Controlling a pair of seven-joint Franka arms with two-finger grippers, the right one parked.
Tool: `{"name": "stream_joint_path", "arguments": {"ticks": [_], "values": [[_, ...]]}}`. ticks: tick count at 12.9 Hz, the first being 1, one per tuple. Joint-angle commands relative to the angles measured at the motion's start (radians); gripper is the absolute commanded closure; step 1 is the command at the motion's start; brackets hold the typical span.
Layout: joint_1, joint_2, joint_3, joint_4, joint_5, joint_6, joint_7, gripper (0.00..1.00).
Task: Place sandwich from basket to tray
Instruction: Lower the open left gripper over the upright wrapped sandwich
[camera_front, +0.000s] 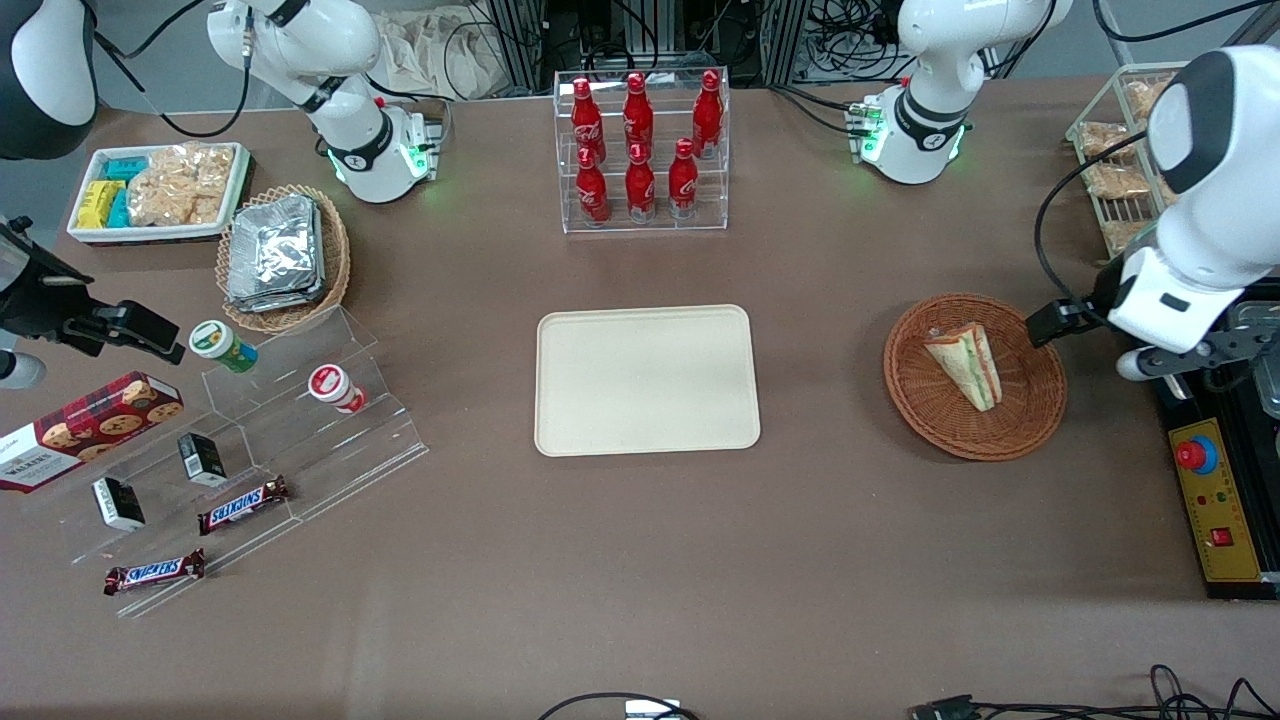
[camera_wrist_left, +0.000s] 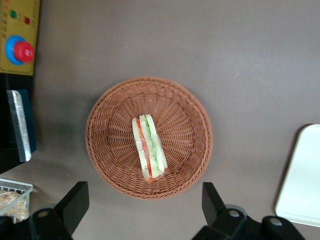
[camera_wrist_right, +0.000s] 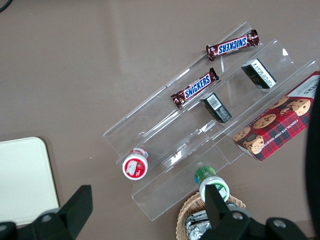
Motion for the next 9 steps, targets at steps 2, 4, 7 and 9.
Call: {"name": "stream_joint_path", "arguments": {"ticks": [2,4,7,9], "values": [[0.018,-0.074,0.005,-0.236,0.007,0.184,-0.012,0.00],[0.036,-0.067,0.005,-0.319,0.004,0.284,-0.012,0.00],[0.061,-0.064,0.003,-0.404,-0.001,0.352,-0.012,0.00],[0.061,-0.062,0.003,-0.451,-0.002,0.387,-0.012,0.00]]}}
